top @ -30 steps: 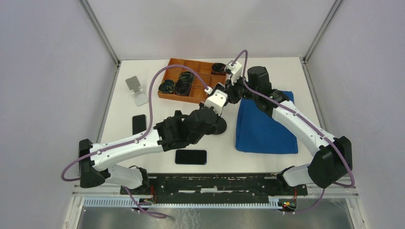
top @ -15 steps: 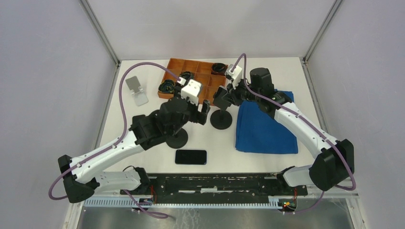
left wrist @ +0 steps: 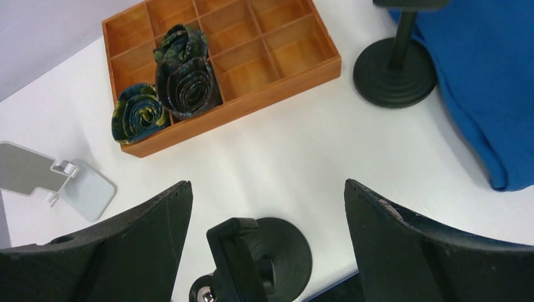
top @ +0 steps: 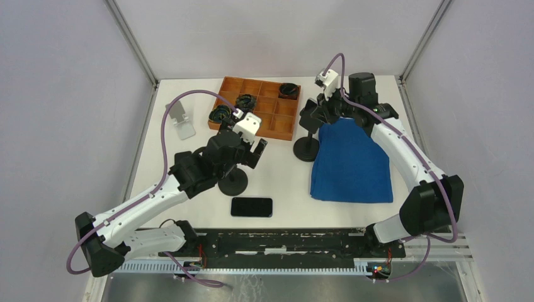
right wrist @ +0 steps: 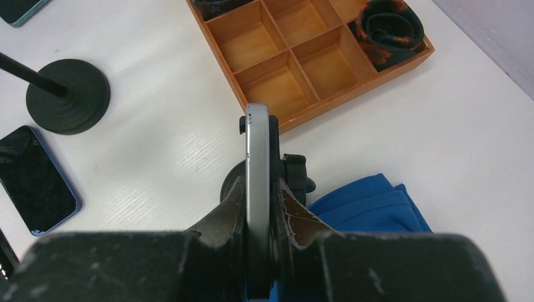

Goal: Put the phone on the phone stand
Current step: Move the phone stand with the phone to the center of the board.

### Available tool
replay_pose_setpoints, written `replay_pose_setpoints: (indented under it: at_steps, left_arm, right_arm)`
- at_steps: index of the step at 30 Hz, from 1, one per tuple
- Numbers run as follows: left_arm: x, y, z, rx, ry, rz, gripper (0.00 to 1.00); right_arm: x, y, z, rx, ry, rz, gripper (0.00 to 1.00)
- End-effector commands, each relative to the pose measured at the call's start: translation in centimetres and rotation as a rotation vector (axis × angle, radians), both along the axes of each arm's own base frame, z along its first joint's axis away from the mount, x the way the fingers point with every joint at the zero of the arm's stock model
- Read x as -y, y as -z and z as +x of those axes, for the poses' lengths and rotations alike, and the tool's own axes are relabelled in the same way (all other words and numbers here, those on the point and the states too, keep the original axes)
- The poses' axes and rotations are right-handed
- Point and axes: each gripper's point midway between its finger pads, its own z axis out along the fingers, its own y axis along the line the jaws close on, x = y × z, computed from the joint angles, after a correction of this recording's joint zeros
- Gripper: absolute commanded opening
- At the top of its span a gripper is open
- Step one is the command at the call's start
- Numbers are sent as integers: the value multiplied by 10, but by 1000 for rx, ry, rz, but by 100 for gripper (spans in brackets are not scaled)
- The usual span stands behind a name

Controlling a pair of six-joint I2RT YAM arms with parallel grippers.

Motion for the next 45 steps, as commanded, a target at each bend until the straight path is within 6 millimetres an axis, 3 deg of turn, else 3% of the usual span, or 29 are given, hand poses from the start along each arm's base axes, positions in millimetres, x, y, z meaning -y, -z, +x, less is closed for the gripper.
replay_pose_setpoints:
  at_steps: [1,8,17,28,36,45]
  left_arm:
    - [-12,-4,3,54,-8,66,94]
    - [-18,-8,2,71,-21,64,95]
    - [-21,-6,4,69,-30,73,95]
    - [-23,-4,6,65,-35,78,95]
    - [-22,-2,7,61,-33,80,95]
    - [-22,-4,6,63,-31,74,95]
  right_arm:
    - [13,-44,38,115,55,16,0]
    - [22,-53,92,125,117,39,0]
    - [24,-58,146,190,144,87,0]
    - [36,-71,187,309,199,96,1]
    - [24,-58,179,268,133,130,29]
    - [21,-78,151,273,80,171,68]
